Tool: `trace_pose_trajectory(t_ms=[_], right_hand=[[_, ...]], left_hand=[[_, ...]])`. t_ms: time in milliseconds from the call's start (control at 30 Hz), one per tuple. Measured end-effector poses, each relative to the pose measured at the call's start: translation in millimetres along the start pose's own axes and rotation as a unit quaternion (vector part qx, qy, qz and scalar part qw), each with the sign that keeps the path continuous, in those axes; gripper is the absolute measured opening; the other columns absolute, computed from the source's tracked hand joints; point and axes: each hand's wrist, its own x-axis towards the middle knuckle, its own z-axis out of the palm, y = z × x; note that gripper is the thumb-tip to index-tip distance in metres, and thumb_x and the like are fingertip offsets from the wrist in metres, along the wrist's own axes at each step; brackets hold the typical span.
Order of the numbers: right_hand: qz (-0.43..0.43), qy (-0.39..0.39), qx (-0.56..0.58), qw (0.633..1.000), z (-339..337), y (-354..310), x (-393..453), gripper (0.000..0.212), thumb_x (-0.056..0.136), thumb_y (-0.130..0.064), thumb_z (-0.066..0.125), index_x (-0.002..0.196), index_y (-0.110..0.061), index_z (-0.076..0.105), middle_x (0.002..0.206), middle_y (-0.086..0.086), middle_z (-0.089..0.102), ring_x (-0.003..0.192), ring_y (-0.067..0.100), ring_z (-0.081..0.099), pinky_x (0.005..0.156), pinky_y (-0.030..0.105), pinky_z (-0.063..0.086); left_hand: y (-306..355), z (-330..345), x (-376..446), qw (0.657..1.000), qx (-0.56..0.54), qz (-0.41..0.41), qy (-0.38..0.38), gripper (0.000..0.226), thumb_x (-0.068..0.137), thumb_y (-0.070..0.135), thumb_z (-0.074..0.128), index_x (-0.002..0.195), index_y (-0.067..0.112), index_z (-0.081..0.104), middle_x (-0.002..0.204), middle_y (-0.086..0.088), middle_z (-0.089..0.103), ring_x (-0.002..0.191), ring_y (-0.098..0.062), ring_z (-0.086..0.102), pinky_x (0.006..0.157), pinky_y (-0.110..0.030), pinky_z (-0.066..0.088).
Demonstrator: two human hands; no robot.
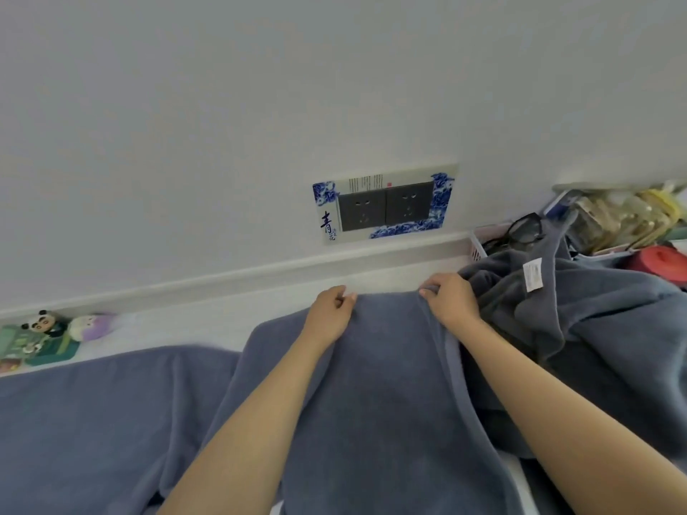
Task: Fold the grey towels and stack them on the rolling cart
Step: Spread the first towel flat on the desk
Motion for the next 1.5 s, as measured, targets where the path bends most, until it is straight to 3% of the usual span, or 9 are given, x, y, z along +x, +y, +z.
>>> trace_pose_trajectory(t_ms=[67,133,300,400,633,767,900,1233,1500], right_hand=[[-0.023,0.010,-0.125,0.992,9,2,2,0.018,0.091,-0.017,0.053,0.100,-0.017,0.069,0.112,0.007,0.063,0.101,0.027,0.055,0.087,0.035,0.043],[-0.078,0.012,-0.235,0.969,18,0,-2,0.026,0.093,-0.026,0.050,0.116,-0.025,0.063,0.121,0.001,0.056,0.113,0.025,0.045,0.095,0.036,0.030],[-0.195,-0.045,-0.225,0.954,53,-26,-30,0.028,0.095,-0.034,0.046,0.115,-0.025,0.062,0.119,-0.003,0.055,0.114,0.021,0.038,0.097,0.033,0.023],[-0.218,-0.093,-0.215,0.947,79,-43,-51,0.026,0.095,-0.036,0.046,0.113,-0.026,0.063,0.122,-0.003,0.055,0.117,0.021,0.038,0.097,0.033,0.024],[-0.211,-0.233,-0.160,0.936,155,-76,-111,0.044,0.096,-0.042,0.043,0.136,-0.024,0.046,0.138,-0.002,0.047,0.128,0.021,0.037,0.106,0.033,0.033],[-0.146,-0.236,-0.152,0.949,200,-98,-146,0.060,0.097,-0.050,0.033,0.149,-0.025,0.018,0.151,-0.001,0.032,0.139,0.027,0.020,0.110,0.042,0.030],[-0.087,-0.200,-0.187,0.958,236,-120,-176,0.064,0.097,-0.053,0.025,0.151,-0.027,0.005,0.157,0.001,0.016,0.144,0.030,0.005,0.116,0.051,0.010],[-0.075,-0.191,-0.313,0.927,294,-152,-230,0.066,0.093,-0.062,0.016,0.149,-0.036,-0.008,0.158,-0.006,-0.010,0.144,0.031,-0.010,0.112,0.060,-0.001],[-0.097,-0.228,-0.249,0.936,321,-180,-230,0.060,0.095,-0.057,0.021,0.148,-0.041,-0.004,0.158,-0.011,-0.011,0.144,0.020,-0.016,0.113,0.053,-0.014]], left_hand=[[-5,2,-1,0.999,-0.007,-0.016,-0.036,0.036,0.099,0.031,0.046,0.133,0.019,0.050,0.131,0.002,0.050,0.117,-0.012,0.051,0.103,-0.027,0.033],[-10,3,-5,0.999,0.007,-0.024,-0.044,0.047,0.099,0.032,0.044,0.143,0.016,0.038,0.148,-0.002,0.037,0.130,-0.017,0.044,0.107,-0.024,0.028],[-33,-13,-32,0.999,0.042,-0.017,-0.002,0.032,0.099,0.023,0.042,0.124,0.012,0.059,0.125,-0.005,0.061,0.117,-0.020,0.055,0.095,-0.023,0.039],[-63,-28,-54,0.995,0.048,-0.063,0.057,0.031,0.099,0.024,0.044,0.123,0.012,0.059,0.124,-0.006,0.062,0.112,-0.020,0.057,0.093,-0.025,0.042],[-151,-80,-131,0.945,0.167,-0.214,0.181,0.051,0.102,0.036,0.030,0.149,0.018,0.025,0.158,-0.006,0.017,0.144,-0.025,0.017,0.114,-0.044,0.013],[-218,-116,-163,0.929,0.149,-0.315,0.128,0.065,0.100,0.049,0.020,0.153,0.017,0.000,0.161,-0.008,-0.002,0.147,-0.024,0.000,0.116,-0.053,0.001],[-262,-148,-180,0.934,0.163,-0.314,0.044,0.068,0.097,0.057,0.014,0.151,0.024,-0.012,0.159,-0.001,-0.016,0.146,-0.018,-0.015,0.112,-0.057,-0.011],[-360,-232,-232,0.915,0.203,-0.344,0.055,0.069,0.095,0.060,0.009,0.148,0.028,-0.022,0.155,0.000,-0.030,0.144,-0.023,-0.023,0.111,-0.057,-0.012],[-392,-279,-226,0.915,0.207,-0.341,0.060,0.068,0.096,0.058,0.007,0.148,0.025,-0.021,0.156,-0.002,-0.027,0.144,-0.022,-0.021,0.114,-0.057,-0.011]])
